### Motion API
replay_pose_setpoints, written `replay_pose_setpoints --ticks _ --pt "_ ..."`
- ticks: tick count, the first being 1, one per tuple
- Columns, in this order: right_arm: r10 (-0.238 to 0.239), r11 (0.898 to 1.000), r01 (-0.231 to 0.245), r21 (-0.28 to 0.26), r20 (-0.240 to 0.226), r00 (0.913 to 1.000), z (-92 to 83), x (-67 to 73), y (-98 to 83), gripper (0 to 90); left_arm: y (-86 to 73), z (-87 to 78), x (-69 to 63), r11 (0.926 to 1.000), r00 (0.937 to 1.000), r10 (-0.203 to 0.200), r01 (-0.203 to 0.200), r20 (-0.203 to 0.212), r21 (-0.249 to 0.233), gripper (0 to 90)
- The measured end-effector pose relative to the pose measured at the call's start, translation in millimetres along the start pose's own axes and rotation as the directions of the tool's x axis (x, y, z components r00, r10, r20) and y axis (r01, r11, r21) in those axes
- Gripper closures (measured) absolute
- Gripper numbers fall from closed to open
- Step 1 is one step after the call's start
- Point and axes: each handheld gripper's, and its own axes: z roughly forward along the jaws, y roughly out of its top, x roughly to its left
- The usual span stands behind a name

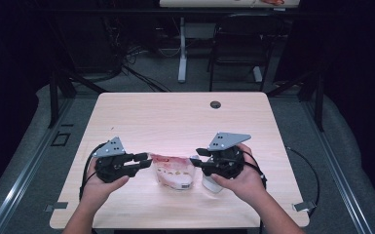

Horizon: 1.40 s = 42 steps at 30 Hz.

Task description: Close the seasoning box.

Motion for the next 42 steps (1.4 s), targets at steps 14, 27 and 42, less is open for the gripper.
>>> replay_pose_setpoints --ticks 14,27,42 --pt "-0.048 0.998 0.049 0.031 -0.015 0.9987 18.2 5.8 28.6 57.4 -9.9 -10.7 12.3 0.9997 0.9996 -0.025 0.025 -0.013 0.007 67.8" --pt "-0.099 0.990 0.105 0.095 -0.063 0.9931 38.5 12.2 47.6 61.9 -17.6 -14.0 24.1 0.9978 0.9967 -0.062 0.063 -0.053 0.020 67.6" --pt "-0.156 0.973 0.169 0.157 -0.097 0.9831 58.4 21.8 61.6 68.3 -18.0 -16.1 26.6 0.9974 0.9966 -0.064 0.066 -0.052 0.028 65.6"
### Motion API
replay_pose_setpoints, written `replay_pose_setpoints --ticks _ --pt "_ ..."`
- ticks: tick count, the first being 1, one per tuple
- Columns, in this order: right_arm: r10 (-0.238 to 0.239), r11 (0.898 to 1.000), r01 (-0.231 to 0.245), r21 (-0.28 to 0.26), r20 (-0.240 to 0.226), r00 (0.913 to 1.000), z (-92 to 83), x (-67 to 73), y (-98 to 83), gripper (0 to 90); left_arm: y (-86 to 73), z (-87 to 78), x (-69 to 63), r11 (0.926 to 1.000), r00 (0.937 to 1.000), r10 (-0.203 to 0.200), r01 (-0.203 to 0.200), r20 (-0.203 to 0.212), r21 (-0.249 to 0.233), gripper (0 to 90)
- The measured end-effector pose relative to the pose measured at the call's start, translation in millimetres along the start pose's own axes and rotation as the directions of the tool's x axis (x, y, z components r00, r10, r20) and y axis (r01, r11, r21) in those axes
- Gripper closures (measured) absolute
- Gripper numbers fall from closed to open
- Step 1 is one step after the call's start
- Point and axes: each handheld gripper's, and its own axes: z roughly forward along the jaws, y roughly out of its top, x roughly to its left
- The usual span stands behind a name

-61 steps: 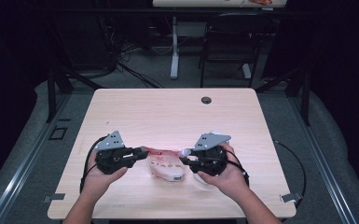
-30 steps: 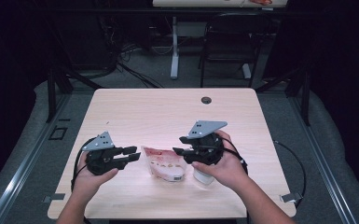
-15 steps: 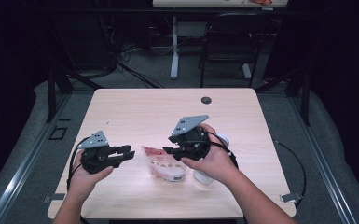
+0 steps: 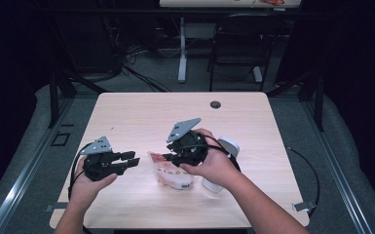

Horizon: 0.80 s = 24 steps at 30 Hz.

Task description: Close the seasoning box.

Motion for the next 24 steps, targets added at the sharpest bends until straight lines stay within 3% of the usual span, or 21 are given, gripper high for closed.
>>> replay_pose_setpoints --ticks 8,24 --pt "-0.030 0.999 0.030 0.021 -0.007 0.9995 7.7 4.9 8.9 71.2 -0.8 0.0 0.9 1.0000 1.0000 -0.006 0.006 -0.007 -0.002 65.4" --pt "-0.042 0.997 0.044 0.063 -0.030 0.9987 28.7 11.9 20.3 75.6 -1.4 -2.1 2.4 0.9999 0.9999 -0.009 0.009 -0.010 -0.007 65.4"
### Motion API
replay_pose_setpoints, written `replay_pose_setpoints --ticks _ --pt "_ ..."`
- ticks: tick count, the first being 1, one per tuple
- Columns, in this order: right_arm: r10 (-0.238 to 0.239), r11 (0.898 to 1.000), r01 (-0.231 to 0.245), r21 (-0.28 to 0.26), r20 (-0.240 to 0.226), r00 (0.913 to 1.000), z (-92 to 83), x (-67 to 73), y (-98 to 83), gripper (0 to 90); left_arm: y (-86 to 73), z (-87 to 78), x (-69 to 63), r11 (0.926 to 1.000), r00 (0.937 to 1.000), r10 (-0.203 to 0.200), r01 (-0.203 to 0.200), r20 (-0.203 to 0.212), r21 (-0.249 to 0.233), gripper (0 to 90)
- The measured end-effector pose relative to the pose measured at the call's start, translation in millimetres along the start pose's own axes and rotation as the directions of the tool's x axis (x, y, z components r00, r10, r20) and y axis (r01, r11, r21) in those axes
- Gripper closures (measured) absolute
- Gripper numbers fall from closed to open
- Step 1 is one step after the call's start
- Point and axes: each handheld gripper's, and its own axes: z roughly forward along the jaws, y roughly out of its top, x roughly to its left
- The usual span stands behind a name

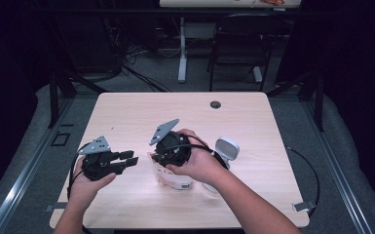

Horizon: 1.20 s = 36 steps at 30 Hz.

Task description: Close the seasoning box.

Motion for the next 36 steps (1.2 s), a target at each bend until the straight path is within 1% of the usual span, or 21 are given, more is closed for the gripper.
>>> replay_pose_setpoints --ticks 3,8,16,20,22,24,30,32,34,36 --pt "-0.008 1.000 0.008 0.021 -0.001 1.0000 3.1 0.1 1.2 76.3 -0.1 0.3 0.2 1.0000 1.0000 0.001 -0.001 0.001 0.001 65.4" --pt "0.004 1.000 -0.003 0.018 -0.005 1.0000 7.5 0.2 2.6 76.5 -0.5 0.8 0.8 1.0000 1.0000 -0.002 0.002 0.002 0.001 65.4" --pt "-0.001 0.999 0.001 0.043 -0.004 1.0000 12.2 -0.7 3.5 77.8 -0.8 1.2 1.1 1.0000 1.0000 -0.003 0.003 0.002 0.003 65.4" --pt "-0.012 0.998 0.013 0.063 -0.006 0.9999 14.6 -1.2 4.8 79.1 -1.0 1.1 1.3 1.0000 1.0000 -0.005 0.005 0.002 0.001 65.4" --pt "-0.010 0.998 0.010 0.064 -0.002 1.0000 15.5 -0.5 5.2 79.9 -1.1 0.9 1.7 1.0000 1.0000 -0.005 0.005 0.001 0.003 65.4" --pt "-0.021 0.997 0.021 0.073 -0.003 0.9998 15.4 -0.6 6.3 80.3 -1.2 1.2 1.8 1.0000 1.0000 -0.005 0.005 0.002 0.004 65.4" --pt "-0.022 0.997 0.022 0.074 -0.005 0.9998 16.4 -1.0 6.4 80.8 -1.3 1.6 1.6 1.0000 1.0000 -0.006 0.006 0.003 0.004 65.4" --pt "-0.023 0.997 0.023 0.075 -0.006 0.9997 16.7 -0.8 6.6 82.0 -1.3 1.8 1.5 1.0000 1.0000 -0.005 0.005 0.003 0.004 65.4" --pt "-0.021 0.997 0.022 0.078 -0.008 0.9997 17.1 -0.2 6.8 85.1 -1.3 2.0 1.4 1.0000 1.0000 -0.006 0.006 0.004 0.003 65.3" --pt "-0.029 0.996 0.030 0.082 -0.010 0.9995 17.3 0.3 7.3 86.3 -1.4 2.0 1.5 1.0000 1.0000 -0.005 0.005 0.004 0.004 65.3"
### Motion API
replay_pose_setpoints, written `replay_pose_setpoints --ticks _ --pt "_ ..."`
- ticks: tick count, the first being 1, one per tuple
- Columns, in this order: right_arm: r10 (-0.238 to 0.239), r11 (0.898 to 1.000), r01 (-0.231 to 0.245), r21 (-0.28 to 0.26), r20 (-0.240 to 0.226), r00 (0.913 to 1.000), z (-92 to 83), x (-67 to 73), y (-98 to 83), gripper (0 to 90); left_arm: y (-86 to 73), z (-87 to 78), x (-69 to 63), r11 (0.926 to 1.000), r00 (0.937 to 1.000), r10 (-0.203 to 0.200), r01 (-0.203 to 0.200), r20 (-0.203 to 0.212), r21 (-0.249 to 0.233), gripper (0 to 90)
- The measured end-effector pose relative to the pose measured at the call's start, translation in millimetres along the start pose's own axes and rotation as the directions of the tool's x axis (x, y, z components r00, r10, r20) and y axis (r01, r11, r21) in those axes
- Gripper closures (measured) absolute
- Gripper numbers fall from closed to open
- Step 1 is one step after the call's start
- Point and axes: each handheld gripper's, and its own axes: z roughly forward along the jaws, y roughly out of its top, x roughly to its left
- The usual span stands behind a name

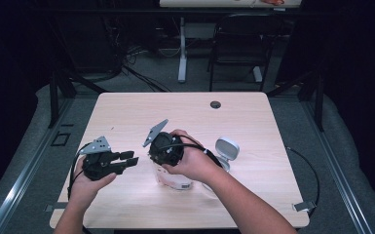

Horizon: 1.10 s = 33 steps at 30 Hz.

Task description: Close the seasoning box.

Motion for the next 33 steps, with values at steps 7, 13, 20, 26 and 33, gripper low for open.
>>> replay_pose_setpoints --ticks 7,13,20,26,33 --pt "-0.016 1.000 0.016 0.006 0.009 0.9998 -0.7 0.3 0.1 89.2 -1.0 -0.1 1.4 1.0000 1.0000 -0.003 0.003 0.000 0.000 65.3" --pt "-0.027 1.000 0.027 0.006 0.017 0.9995 -4.4 -2.0 -2.5 89.9 -1.4 1.5 1.2 1.0000 1.0000 0.001 -0.001 -0.005 0.003 65.1" --pt "-0.020 1.000 0.020 -0.006 0.021 0.9996 -9.8 -4.2 -7.1 90.0 -1.4 3.2 -0.1 0.9999 1.0000 0.003 -0.003 -0.004 0.010 63.9" --pt "-0.019 1.000 0.019 -0.019 0.006 0.9998 -16.6 -7.0 -12.6 90.0 -1.2 4.9 -1.9 0.9998 0.9999 0.015 -0.015 0.007 0.016 61.6" --pt "-0.001 0.999 0.001 -0.043 -0.009 1.0000 -23.9 -10.8 -19.8 90.0 -0.7 7.3 -4.1 0.9995 0.9997 0.022 -0.023 0.014 0.022 60.0"
